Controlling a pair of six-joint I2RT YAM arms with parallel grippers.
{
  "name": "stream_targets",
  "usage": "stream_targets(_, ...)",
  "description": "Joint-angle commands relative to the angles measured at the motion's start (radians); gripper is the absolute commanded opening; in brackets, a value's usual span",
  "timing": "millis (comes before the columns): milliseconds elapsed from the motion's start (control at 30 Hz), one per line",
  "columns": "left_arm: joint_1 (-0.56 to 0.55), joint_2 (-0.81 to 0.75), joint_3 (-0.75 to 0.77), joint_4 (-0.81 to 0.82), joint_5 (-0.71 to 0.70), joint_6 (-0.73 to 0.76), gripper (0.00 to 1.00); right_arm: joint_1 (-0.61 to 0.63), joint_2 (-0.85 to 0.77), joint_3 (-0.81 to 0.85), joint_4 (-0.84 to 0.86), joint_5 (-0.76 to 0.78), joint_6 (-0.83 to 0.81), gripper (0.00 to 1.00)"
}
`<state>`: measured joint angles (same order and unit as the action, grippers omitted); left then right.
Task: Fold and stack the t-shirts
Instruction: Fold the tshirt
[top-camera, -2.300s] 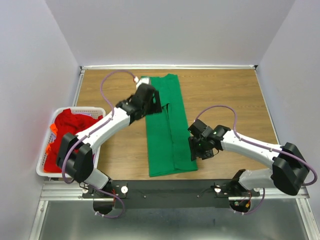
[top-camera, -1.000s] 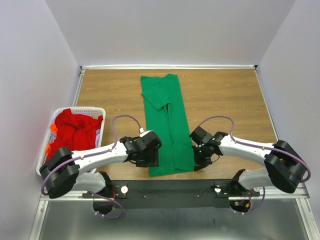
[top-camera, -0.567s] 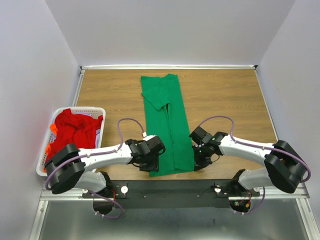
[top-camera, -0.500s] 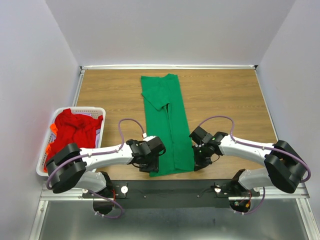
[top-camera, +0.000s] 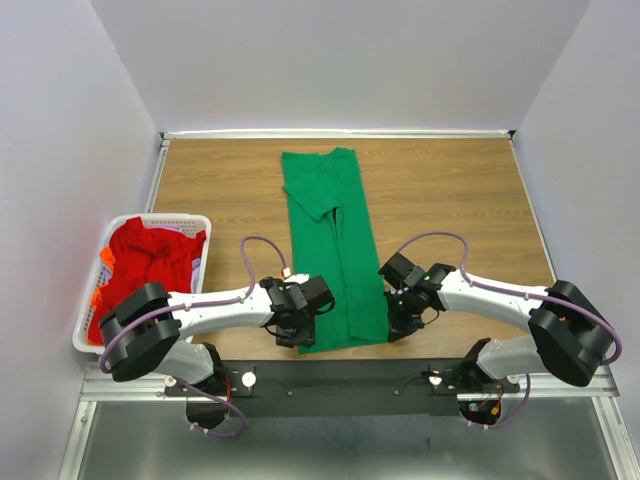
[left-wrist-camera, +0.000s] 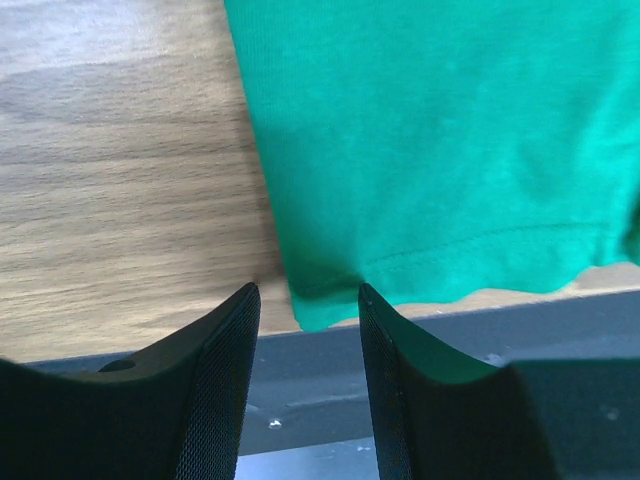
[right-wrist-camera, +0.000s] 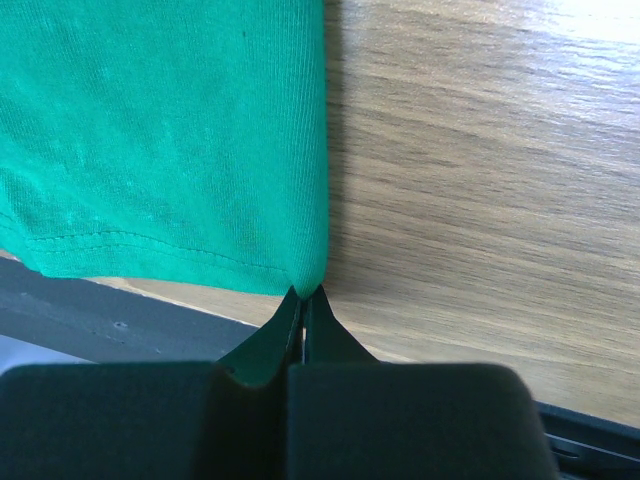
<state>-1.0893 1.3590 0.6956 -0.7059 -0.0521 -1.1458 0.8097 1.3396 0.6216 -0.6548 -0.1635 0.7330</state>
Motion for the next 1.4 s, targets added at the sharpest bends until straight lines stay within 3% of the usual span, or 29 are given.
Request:
stream_targets(0,-0.020,0.032,0.007,0.008,-0.026,-0.012,0.52,0.002,0.013,-0.010,0.015,0.012,0.002,0.01)
stream_targets(100,-0.024,0.055,-0.005,0.025,-0.015,-0.012,0.51,0.003,0.021,-0.011,0.015,0.010,-0.003,0.01)
stream_targets(200,-0.034,0.083,-0.011,0.031,-0.008,-0.011,0.42,0.002,0.026,-0.011,0.015,0.009,-0.006,0.01)
stream_targets(300,-0.057,0.101,-0.010,0.029,0.009,-0.009,0.25,0.002,0.021,-0.020,0.015,-0.008,-0.010,0.01)
stream_targets(333,-0.064,0.103,-0.007,0.019,0.015,-0.009,0.12,0.003,0.018,-0.026,0.014,-0.034,-0.009,0.01)
stream_targets(400,-0.090,0.100,0.004,0.002,0.040,-0.018,0.02,0.003,-0.008,-0.043,0.008,-0.066,-0.004,0.00)
stream_targets(567,-0.225,0.059,0.030,-0.081,0.132,-0.066,0.00,0.006,-0.094,-0.031,-0.138,-0.148,0.009,0.01)
stream_targets(667,-0.224,0.017,0.053,-0.130,0.149,-0.068,0.00,0.006,-0.135,0.013,-0.190,-0.131,0.000,0.01)
stream_targets(767,-0.147,-0.049,0.096,-0.173,0.107,-0.014,0.00,0.002,-0.094,0.127,-0.246,-0.036,-0.006,0.01)
stream_targets(1000,0.216,-0.100,0.231,-0.187,-0.067,0.222,0.00,-0.084,0.073,0.427,-0.244,0.146,-0.084,0.01)
stream_targets(1367,0.485,-0.011,0.291,0.060,-0.190,0.445,0.00,-0.181,0.296,0.688,-0.123,0.271,-0.222,0.01)
